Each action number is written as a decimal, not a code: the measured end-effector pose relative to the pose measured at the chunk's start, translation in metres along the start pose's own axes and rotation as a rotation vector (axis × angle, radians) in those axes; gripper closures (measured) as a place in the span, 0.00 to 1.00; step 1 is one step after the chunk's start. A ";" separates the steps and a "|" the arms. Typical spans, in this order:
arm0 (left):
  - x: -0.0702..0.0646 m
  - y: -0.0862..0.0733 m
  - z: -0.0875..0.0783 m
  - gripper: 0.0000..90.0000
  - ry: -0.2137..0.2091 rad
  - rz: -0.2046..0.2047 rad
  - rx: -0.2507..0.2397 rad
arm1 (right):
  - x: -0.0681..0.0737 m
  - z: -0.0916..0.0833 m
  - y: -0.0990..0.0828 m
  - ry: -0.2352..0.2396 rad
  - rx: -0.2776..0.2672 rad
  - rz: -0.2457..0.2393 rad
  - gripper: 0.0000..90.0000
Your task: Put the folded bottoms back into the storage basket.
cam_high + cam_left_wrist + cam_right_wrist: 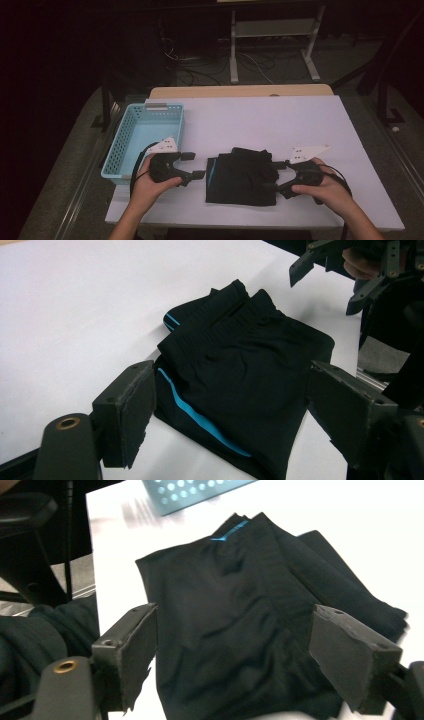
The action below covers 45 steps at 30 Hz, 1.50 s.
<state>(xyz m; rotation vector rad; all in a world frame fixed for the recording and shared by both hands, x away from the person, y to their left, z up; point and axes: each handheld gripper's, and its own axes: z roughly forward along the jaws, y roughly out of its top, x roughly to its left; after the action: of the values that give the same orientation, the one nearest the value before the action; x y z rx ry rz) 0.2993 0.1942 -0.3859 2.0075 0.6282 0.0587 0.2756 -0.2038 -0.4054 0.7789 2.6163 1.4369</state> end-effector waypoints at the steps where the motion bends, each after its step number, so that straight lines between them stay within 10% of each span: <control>1: 0.000 0.000 0.000 0.24 0.001 0.001 0.001 | -0.001 -0.002 -0.002 -0.008 -0.001 0.004 0.22; 16: -0.002 -0.001 0.003 0.23 -0.004 0.003 -0.002 | -0.013 -0.016 -0.036 -0.041 0.038 0.027 0.22; 45: -0.007 0.017 0.046 0.26 0.006 -0.003 0.060 | -0.018 -0.012 -0.040 -0.007 0.036 0.038 0.21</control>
<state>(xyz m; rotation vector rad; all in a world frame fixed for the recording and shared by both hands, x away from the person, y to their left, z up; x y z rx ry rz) 0.3137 0.1477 -0.3933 2.0649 0.6439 0.0439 0.2715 -0.2391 -0.4341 0.8402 2.6431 1.3974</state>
